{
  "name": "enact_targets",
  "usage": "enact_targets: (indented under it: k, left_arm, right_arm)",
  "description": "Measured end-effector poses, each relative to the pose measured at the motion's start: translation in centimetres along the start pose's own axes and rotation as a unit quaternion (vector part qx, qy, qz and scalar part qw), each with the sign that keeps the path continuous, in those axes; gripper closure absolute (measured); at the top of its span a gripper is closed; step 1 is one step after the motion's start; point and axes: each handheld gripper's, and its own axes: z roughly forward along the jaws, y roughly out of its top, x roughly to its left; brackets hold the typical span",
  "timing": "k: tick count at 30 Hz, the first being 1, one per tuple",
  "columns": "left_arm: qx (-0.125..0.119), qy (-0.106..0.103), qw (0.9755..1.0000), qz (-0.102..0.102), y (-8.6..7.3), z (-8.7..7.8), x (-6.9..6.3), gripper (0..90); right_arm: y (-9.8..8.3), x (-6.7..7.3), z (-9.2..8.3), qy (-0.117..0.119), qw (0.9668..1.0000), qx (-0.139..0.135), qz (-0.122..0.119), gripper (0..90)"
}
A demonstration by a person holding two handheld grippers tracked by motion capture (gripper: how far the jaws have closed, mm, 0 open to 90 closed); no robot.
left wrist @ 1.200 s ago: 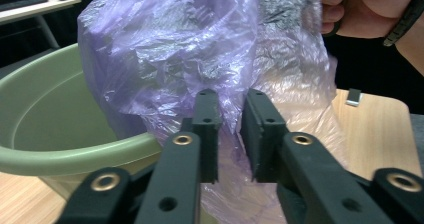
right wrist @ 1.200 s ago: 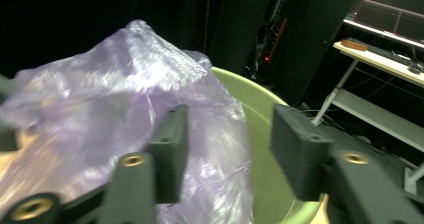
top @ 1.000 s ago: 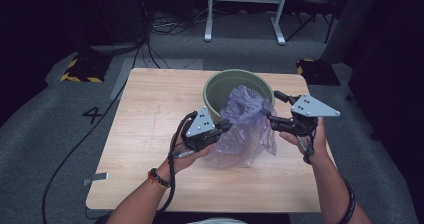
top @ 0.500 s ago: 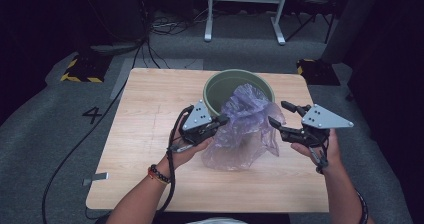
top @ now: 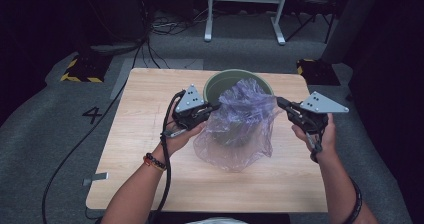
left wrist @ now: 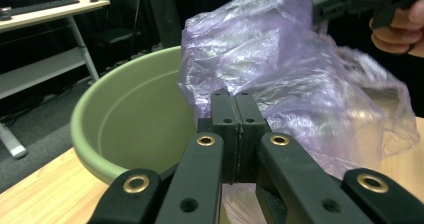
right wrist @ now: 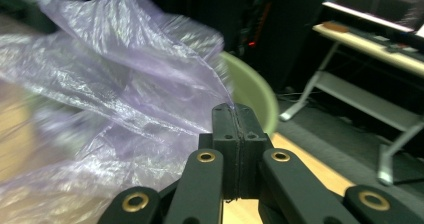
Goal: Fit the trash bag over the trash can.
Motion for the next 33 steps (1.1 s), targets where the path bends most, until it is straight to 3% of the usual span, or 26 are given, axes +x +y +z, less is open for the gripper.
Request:
enact_targets:
  k: [4,7,9,11,15,23,31,33]
  left_arm:
    - [0.004,0.005,1.0,-0.001,0.3,0.4,0.8,89.7]
    - [0.01,0.013,0.9999,0.002,0.5,0.6,1.4,89.7]
    - [0.01,0.017,0.9998,-0.004,0.4,0.7,1.9,89.7]
    - [0.008,0.02,0.9997,-0.012,0.3,0.7,2.4,89.6]
    - [0.005,0.021,0.9996,-0.017,0.0,0.7,2.9,89.7]
    - [0.009,0.028,0.9995,-0.012,-0.4,0.5,2.6,89.7]
    - [0.011,0.033,0.9994,-0.003,-0.1,0.5,2.2,89.7]
    - [0.011,0.034,0.9994,-0.002,-0.1,0.5,2.2,89.7]
  right_arm:
    - [0.8,-1.1,1.3,-0.018,0.9997,-0.007,0.014,87.1]
    - [1.4,-1.5,2.7,-0.034,0.9994,0.004,-0.009,86.1]
    - [1.6,-1.8,3.4,-0.033,0.9994,0.009,-0.003,84.2]
    - [1.7,-2.0,4.0,-0.041,0.999,0.015,-0.006,76.5]
    - [1.4,-2.2,4.3,-0.036,0.9991,0.016,0.014,54.2]
    - [1.3,-1.1,1.6,-0.016,0.9997,-0.004,0.016,29.9]
    - [1.0,1.6,-2.0,0.032,0.9985,-0.035,0.029,25.0]
    - [0.5,2.7,-2.2,0.042,0.9985,-0.025,0.024,24.9]
